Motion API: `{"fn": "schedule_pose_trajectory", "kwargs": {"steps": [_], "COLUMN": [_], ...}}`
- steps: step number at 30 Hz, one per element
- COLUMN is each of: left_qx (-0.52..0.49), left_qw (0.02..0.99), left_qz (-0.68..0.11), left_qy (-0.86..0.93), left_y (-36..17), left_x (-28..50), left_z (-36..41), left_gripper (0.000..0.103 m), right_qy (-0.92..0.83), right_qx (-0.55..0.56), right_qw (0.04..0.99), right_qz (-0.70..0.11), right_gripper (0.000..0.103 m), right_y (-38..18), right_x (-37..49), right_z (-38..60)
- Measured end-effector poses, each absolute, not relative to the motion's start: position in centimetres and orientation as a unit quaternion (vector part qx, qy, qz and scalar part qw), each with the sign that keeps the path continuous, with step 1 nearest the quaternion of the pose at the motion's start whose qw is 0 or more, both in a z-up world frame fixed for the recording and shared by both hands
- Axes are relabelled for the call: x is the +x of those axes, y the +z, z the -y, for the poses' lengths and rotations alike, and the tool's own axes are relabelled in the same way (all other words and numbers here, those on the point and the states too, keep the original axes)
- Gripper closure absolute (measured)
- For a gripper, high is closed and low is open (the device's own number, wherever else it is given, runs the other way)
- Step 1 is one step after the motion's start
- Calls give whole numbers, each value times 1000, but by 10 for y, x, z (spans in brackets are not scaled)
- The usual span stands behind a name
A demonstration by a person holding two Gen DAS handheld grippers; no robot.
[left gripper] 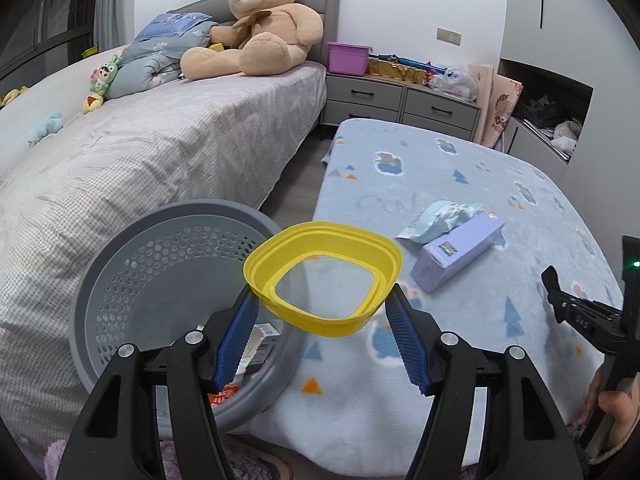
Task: Collect trash
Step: 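Carry lid and band over the wastebasket and open both tools to drop them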
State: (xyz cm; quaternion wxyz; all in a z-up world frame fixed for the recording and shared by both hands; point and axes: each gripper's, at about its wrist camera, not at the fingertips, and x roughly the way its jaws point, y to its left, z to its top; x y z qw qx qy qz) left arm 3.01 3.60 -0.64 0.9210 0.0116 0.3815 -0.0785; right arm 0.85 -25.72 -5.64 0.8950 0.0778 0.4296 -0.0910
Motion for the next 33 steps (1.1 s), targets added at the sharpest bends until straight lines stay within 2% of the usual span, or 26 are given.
{"fn": "schedule_pose_trajectory", "kwargs": {"steps": [13, 23, 33], "left_qx": [12, -3, -14], "left_qw": [922, 916, 910], "left_qz": [-386, -400, -414], "left_qy": [-16, 31, 36], "left_y": [-6, -25, -40], "left_x": [53, 71, 81], "left_z": [-107, -154, -174], "left_gripper": [40, 40, 40], "right_qy": [107, 205, 222], "right_qx": [59, 43, 23], "right_qw": [912, 889, 878], "right_qz": [-391, -408, -423], "right_gripper": [97, 97, 94], "right_y": [-2, -9, -21], "right_x": [45, 81, 99], "right_z": [96, -1, -33]}}
